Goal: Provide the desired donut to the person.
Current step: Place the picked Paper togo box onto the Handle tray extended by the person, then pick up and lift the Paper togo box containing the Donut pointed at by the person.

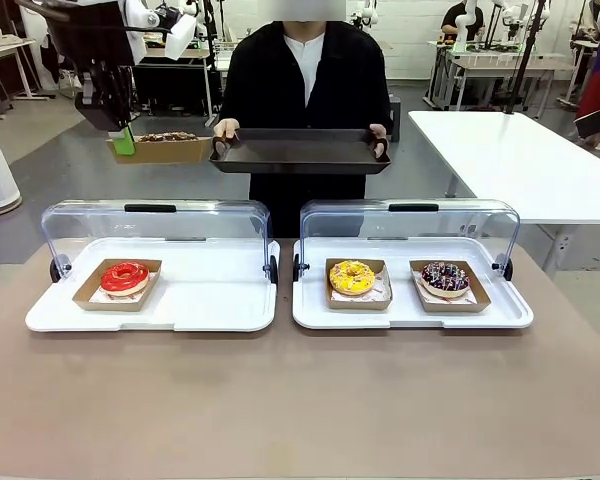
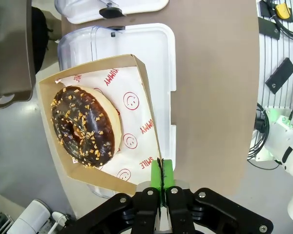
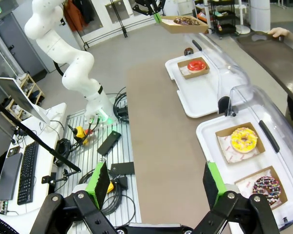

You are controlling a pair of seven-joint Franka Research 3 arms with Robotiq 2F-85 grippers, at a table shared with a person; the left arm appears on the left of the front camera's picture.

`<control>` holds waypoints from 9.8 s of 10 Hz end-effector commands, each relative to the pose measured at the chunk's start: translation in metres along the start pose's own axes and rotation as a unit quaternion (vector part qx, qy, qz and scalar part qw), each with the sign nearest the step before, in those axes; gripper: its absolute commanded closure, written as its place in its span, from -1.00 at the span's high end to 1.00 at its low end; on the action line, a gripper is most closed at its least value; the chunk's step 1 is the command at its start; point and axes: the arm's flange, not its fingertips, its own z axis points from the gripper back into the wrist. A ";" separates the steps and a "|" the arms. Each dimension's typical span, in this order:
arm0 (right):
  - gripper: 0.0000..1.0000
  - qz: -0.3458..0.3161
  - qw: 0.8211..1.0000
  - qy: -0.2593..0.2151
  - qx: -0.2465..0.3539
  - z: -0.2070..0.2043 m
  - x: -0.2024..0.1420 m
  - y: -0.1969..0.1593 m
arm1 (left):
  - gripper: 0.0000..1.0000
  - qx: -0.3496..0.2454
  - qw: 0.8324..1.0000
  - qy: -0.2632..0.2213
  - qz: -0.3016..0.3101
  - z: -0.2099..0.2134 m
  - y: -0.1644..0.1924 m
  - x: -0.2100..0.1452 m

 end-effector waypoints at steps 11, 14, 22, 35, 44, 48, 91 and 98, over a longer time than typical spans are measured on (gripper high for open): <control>1.00 0.002 1.000 -0.004 0.006 0.000 0.000 0.000 | -0.98 0.021 1.000 -0.010 -0.005 0.022 0.007 0.004; 1.00 0.002 1.000 -0.004 0.006 0.000 0.000 0.000 | -0.98 0.047 0.997 0.009 -0.054 0.063 0.046 0.043; 1.00 0.002 1.000 -0.004 0.006 0.000 0.000 0.000 | -0.98 0.009 0.995 0.024 -0.092 -0.003 0.120 0.113; 1.00 0.002 1.000 -0.004 0.006 0.000 0.000 0.000 | -0.98 -0.065 0.995 -0.010 -0.071 -0.082 0.106 0.090; 1.00 0.002 1.000 -0.004 0.006 0.000 0.000 0.000 | 0.16 -0.110 0.992 -0.035 -0.054 -0.099 0.115 0.082; 1.00 0.002 1.000 -0.004 0.006 0.000 0.000 0.000 | 1.00 -0.111 0.992 -0.035 -0.055 -0.098 0.115 0.081; 1.00 0.002 1.000 -0.004 0.006 0.000 0.000 0.000 | 1.00 -0.057 0.879 -0.474 0.001 -0.121 0.013 -0.320; 1.00 0.002 1.000 -0.004 0.006 0.000 0.000 0.000 | 1.00 -0.074 0.879 -0.471 0.006 -0.127 0.016 -0.317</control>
